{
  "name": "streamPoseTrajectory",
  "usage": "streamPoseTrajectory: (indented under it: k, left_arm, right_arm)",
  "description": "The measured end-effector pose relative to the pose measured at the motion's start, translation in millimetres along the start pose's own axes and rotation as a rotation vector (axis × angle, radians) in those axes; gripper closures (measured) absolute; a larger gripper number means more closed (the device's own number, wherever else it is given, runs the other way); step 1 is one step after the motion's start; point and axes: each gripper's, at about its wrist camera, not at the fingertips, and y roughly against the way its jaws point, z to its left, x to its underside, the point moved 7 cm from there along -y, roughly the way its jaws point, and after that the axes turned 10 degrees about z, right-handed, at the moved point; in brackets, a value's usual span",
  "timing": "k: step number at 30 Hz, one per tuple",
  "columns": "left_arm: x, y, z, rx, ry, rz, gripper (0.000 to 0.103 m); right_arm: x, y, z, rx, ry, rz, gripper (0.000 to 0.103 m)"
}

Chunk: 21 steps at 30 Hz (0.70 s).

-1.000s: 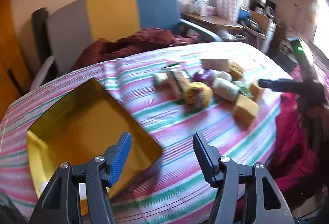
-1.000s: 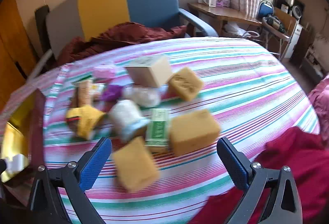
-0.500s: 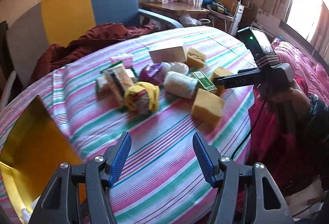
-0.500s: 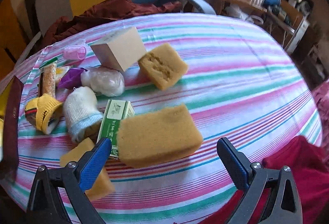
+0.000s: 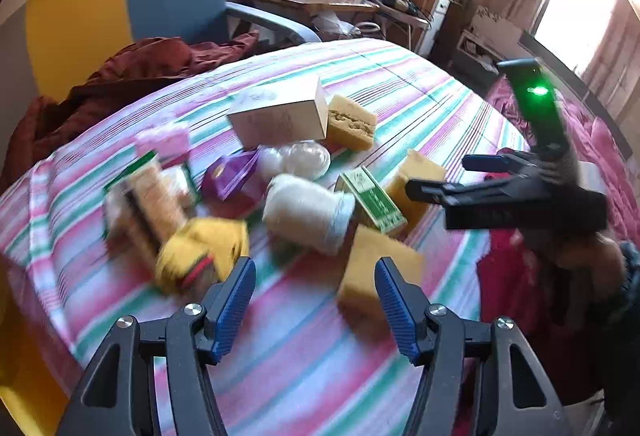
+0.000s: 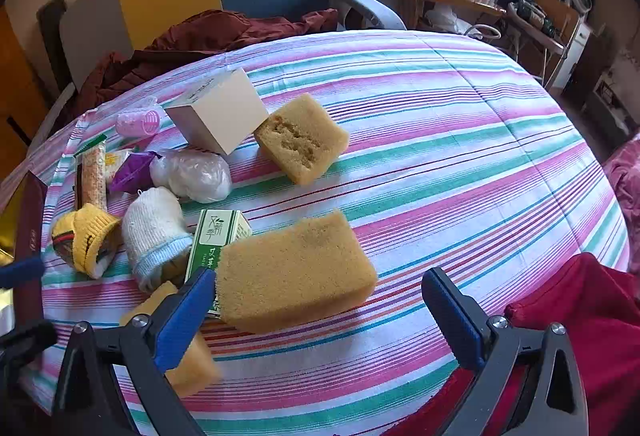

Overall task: Organize objects
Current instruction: 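Grasp the white knit roll with the left tool while the right tool grasps the large tan sponge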

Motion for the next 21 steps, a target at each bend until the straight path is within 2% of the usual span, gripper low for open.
streamPoseTrajectory:
  k: [10,12,19,21]
  left_arm:
    - [-34,-59,-3,-0.049,-0.134,0.096,0.039]
    - [-36,-66,-1,-0.049,-0.144,0.103,0.036]
    - [-40,-84,2,0.003,-0.136,0.129,0.034]
    - [-38,-83,4,0.025,-0.115,0.109,0.036]
  right_arm:
    - [1,-12,2,-0.03,0.016,0.045,0.0]
    - [2,-12,4,-0.035,0.02,0.047,0.0]
    - [1,-20,6,-0.031,0.03,0.063,0.0]
    - [2,-22,6,-0.038,0.036,0.066,0.005]
